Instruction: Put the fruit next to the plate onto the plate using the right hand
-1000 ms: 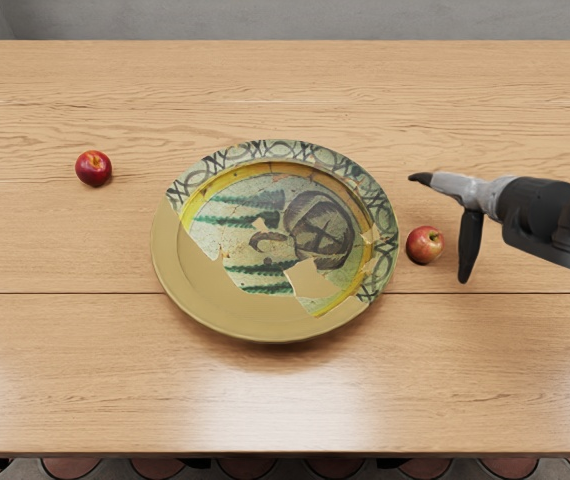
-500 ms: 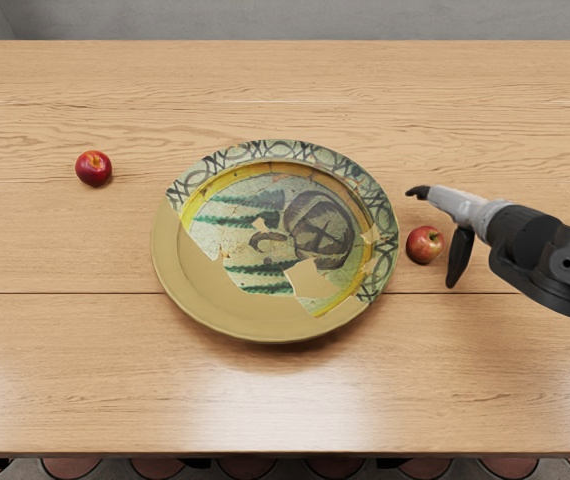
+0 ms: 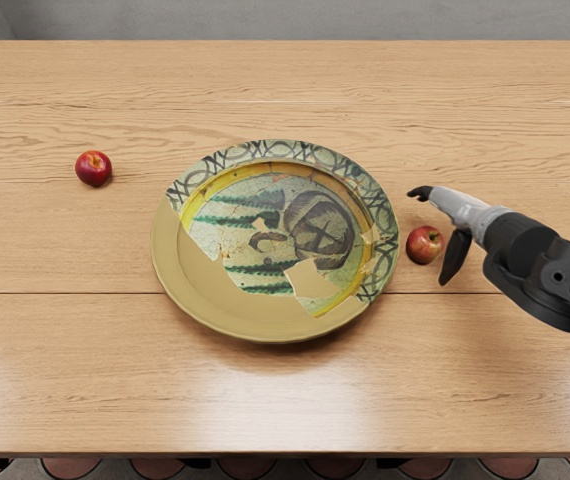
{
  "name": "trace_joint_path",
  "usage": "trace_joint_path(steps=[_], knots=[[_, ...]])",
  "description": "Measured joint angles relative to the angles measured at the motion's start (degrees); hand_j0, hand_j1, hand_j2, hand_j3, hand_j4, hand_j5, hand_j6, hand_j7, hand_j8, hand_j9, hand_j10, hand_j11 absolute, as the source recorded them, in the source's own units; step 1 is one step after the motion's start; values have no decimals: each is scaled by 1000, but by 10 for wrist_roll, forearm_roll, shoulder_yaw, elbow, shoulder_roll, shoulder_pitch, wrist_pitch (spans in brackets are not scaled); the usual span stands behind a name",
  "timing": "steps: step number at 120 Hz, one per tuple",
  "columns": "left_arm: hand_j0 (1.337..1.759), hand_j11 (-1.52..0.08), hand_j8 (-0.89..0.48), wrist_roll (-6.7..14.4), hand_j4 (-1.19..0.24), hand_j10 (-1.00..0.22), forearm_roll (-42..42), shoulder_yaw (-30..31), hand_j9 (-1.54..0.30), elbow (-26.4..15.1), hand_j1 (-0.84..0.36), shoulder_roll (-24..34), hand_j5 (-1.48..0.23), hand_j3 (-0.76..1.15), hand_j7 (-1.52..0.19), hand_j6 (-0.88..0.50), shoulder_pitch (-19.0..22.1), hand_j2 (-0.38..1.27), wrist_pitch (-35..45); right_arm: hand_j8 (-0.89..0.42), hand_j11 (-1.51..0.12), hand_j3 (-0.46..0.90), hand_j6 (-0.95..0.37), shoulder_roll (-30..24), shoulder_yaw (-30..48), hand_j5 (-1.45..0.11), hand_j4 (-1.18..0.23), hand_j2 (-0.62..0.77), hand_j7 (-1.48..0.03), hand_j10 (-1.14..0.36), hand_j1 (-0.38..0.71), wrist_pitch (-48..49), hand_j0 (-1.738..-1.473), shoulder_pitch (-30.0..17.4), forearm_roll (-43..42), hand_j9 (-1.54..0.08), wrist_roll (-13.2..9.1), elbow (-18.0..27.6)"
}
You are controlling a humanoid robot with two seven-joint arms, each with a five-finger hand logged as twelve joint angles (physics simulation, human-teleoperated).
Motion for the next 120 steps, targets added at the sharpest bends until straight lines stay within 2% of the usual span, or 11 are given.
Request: trace_joint_path(steps=[56,120], knots=[[1658,-11,-9,0,-9,-9,0,0,-11,0,339,0,-11,0,-11,-9,0,2,0,-153,-192,0,-154,17,1,-193,-152,-26,-192,-151,-174,-30,-1658,-13,0,-192,0,-12],[1658,-11,-9,0,-9,-9,0,0,-11,0,339,0,-11,0,-11,-9,0,2,0,-299,-383,0,-300,23,1,-383,-298,-56,-383,-297,2,-53,-1658,-24,0,-383,0,-15]])
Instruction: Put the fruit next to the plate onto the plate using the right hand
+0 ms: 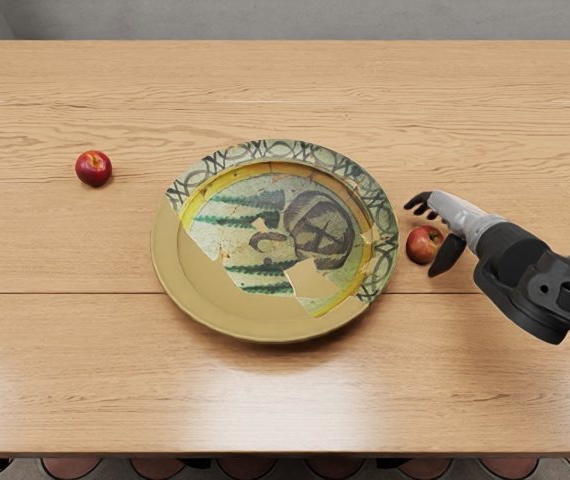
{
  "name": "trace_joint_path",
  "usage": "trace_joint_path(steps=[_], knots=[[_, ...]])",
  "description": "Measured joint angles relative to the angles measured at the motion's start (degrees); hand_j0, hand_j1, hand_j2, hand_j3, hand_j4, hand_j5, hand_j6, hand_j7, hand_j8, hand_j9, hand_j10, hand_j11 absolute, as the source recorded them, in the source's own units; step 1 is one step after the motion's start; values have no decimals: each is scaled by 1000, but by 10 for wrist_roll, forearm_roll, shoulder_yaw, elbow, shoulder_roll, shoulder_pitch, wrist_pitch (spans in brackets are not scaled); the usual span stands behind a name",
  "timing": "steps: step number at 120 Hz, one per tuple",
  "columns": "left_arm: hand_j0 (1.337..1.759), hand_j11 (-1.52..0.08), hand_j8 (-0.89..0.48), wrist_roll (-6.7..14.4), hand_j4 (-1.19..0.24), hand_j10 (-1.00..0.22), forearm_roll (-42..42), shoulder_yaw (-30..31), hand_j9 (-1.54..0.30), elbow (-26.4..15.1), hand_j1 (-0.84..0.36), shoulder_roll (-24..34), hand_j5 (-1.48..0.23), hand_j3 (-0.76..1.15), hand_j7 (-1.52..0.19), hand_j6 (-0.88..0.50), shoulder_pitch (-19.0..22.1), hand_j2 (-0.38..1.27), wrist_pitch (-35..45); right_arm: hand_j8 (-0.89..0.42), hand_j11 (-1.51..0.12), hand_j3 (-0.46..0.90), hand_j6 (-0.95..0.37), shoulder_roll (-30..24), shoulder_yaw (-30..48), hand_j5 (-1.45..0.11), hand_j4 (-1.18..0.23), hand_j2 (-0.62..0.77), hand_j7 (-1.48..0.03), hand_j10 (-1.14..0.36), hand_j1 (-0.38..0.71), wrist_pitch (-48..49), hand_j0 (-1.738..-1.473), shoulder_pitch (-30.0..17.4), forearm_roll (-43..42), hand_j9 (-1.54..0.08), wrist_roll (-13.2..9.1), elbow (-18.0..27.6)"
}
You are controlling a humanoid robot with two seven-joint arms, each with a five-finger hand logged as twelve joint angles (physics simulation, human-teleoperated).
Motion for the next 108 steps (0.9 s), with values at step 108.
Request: trace_joint_path(steps=[108], knots=[[1658,-11,-9,0,-9,-9,0,0,-11,0,339,0,-11,0,-11,-9,0,2,0,-407,-526,0,-408,12,0,-526,-407,-77,-525,-407,134,-19,-1658,-11,-2,-526,0,-4]])
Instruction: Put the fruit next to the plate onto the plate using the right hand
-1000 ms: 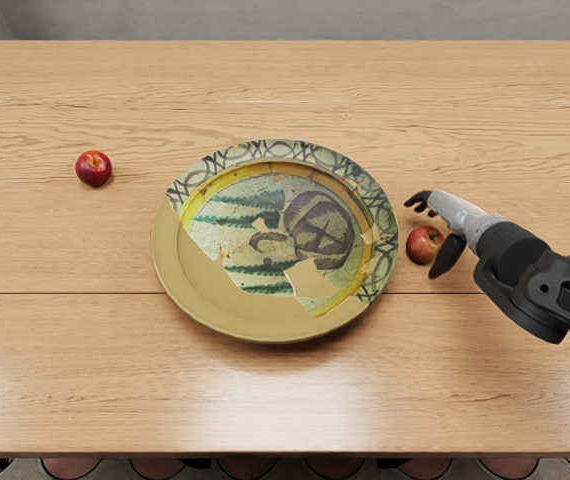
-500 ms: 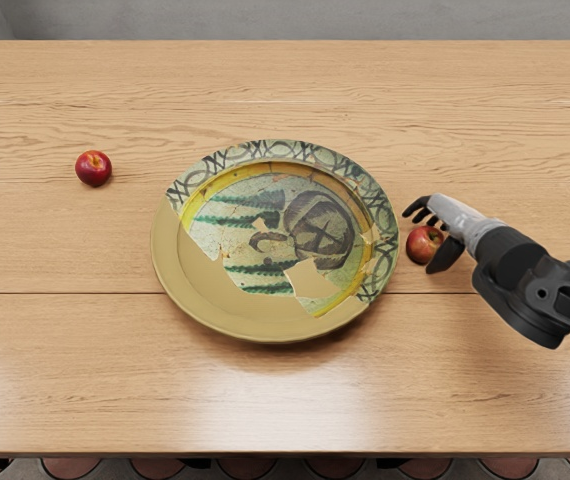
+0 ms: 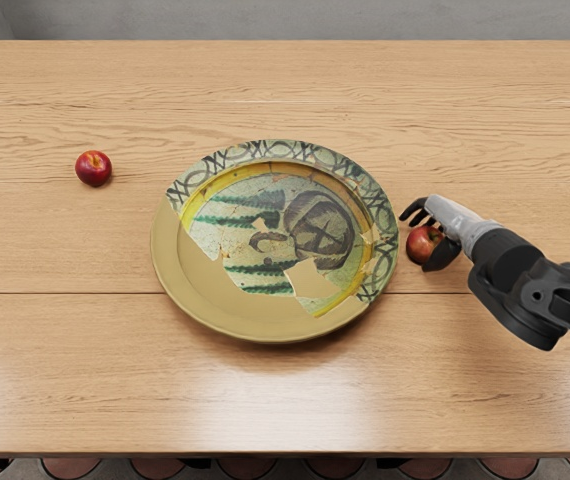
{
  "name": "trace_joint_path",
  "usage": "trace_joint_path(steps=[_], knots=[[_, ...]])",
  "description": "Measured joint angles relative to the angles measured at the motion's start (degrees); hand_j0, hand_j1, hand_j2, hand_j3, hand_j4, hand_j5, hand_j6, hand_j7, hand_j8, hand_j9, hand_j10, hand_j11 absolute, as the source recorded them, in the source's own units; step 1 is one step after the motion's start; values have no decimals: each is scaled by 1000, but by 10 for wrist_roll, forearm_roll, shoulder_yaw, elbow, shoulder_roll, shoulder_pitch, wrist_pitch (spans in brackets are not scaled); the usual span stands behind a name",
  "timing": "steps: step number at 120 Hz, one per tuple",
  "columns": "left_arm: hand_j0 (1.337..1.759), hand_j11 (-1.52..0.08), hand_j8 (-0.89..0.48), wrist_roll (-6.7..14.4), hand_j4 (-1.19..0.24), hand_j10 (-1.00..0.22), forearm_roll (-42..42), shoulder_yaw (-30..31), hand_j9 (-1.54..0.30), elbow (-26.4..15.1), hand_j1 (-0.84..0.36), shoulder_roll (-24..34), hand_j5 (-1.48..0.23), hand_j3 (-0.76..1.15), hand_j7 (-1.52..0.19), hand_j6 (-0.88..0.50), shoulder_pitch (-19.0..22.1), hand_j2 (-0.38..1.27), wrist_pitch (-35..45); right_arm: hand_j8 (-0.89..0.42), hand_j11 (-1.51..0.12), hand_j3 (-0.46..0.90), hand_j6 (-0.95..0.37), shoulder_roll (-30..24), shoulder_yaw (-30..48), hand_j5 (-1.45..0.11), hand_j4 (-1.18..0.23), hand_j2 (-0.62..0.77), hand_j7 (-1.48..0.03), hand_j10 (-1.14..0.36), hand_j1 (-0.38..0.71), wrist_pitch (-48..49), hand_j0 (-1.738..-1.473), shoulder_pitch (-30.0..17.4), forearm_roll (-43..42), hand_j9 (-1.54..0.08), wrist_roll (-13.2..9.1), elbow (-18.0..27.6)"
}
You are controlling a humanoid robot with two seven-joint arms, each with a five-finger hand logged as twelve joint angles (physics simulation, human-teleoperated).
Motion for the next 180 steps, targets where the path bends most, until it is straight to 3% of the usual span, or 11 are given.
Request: trace_joint_path(steps=[48,103,125,180], knots=[[1658,-11,-9,0,-9,-9,0,0,-11,0,339,0,-11,0,-11,-9,0,2,0,-439,-619,0,-476,0,0,-611,-481,-79,-616,-477,209,-2,-1658,-5,-1,-619,0,-4],[1658,-11,-9,0,-9,-9,0,0,-11,0,339,0,-11,0,-11,-9,0,2,0,-317,-877,0,-379,4,4,-842,-600,-36,-807,-581,259,0,-1638,-7,1,-865,1,-23],[1658,-11,-9,0,-9,-9,0,0,-11,0,339,0,-11,0,-11,-9,0,2,0,-386,-871,0,-451,4,16,-848,-621,138,-825,-651,250,-1,-1648,-8,5,-867,0,-27],[1658,-11,-9,0,-9,-9,0,0,-11,0,339,0,-11,0,-11,-9,0,2,0,-408,-871,0,-473,-1,68,-854,-632,122,-836,-675,224,3,-1653,-7,7,-869,0,-26]])
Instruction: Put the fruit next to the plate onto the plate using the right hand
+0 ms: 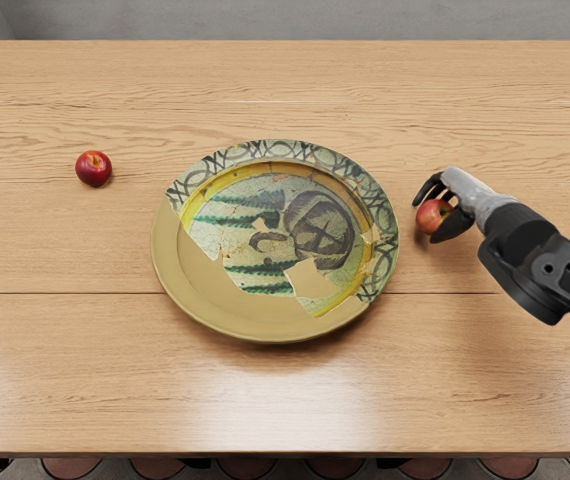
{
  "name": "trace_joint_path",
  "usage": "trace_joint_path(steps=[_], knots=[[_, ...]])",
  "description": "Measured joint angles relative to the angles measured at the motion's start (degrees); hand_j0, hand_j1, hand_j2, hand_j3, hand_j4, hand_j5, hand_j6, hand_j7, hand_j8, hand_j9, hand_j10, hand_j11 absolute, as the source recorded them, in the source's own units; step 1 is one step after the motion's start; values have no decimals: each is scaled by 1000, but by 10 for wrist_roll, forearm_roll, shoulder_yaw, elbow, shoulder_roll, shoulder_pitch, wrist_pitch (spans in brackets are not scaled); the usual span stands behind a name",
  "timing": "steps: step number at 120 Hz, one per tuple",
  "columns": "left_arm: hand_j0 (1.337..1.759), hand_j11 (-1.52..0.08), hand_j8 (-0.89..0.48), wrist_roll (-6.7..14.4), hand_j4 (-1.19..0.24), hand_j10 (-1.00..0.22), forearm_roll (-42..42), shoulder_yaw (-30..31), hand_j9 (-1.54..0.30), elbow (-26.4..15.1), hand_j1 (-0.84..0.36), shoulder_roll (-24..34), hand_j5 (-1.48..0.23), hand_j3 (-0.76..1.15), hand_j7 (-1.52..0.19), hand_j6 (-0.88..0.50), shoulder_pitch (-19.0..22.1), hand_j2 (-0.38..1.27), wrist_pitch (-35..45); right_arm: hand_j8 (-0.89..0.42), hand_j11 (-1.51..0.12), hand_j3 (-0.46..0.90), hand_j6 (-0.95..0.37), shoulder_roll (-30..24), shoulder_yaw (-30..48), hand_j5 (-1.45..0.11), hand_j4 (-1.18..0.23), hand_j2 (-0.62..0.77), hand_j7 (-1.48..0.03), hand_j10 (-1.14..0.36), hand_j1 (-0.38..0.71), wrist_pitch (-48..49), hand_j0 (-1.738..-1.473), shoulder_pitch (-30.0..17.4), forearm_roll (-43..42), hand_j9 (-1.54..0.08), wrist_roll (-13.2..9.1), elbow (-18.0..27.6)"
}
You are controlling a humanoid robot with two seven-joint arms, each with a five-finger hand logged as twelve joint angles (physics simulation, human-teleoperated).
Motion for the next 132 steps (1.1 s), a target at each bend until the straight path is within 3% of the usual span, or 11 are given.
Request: trace_joint_path(steps=[53,132], knots=[[1658,-11,-9,0,-9,-9,0,0,-11,0,339,0,-11,0,-11,-9,0,2,0,-408,-872,0,-473,10,53,-856,-636,119,-840,-676,222,3,-1654,4,0,-871,0,20],[1658,-11,-9,0,-9,-9,0,0,-11,0,339,0,-11,0,-11,-9,0,2,0,-409,-871,0,-472,92,67,-857,-632,118,-837,-669,222,16,-1654,9,-1,-867,0,44]])
